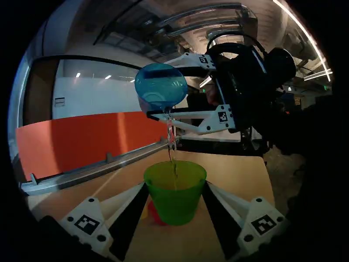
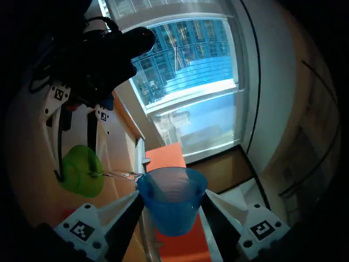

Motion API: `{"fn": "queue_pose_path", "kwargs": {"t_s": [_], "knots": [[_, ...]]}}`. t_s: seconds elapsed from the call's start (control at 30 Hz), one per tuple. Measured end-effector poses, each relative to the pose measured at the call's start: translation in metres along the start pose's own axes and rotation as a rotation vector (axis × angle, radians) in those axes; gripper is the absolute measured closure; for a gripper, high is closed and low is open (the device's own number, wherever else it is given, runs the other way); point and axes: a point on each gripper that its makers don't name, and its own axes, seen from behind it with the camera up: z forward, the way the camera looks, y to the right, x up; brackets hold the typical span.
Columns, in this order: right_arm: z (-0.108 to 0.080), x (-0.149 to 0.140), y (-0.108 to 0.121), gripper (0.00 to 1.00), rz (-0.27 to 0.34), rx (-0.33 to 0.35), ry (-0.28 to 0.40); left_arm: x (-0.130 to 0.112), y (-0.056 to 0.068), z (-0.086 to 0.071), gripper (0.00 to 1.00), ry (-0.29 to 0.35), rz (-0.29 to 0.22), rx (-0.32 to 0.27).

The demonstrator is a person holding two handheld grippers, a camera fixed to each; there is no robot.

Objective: Pour water

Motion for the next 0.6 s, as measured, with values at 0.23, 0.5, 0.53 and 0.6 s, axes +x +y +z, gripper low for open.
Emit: {"fn": "queue_pose_path", "kwargs": {"t_s": [0.23,0.5,0.53,0.6], "knots": [[0.0,-0.0019,0.0023,0.13,-0.044,-0.006,-0.006,-0.002,0.0014,0.0013,0.16,-0.004,0.001,-0.003],[0.0006,0.0015,0.0054,0.13,-0.095,-0.021,-0.004,-0.0017,0.0006,0.0005,0.16,-0.005,0.004,-0.002],[0.0008,0.002,0.0056,0.13,-0.101,-0.022,-0.004,-0.002,0.0004,0.0004,0.16,-0.005,0.004,-0.002],[0.0012,0.0027,0.0062,0.13,-0.111,-0.024,-0.004,-0.0023,0.0001,0.0,0.16,-0.006,0.005,-0.002]]}}
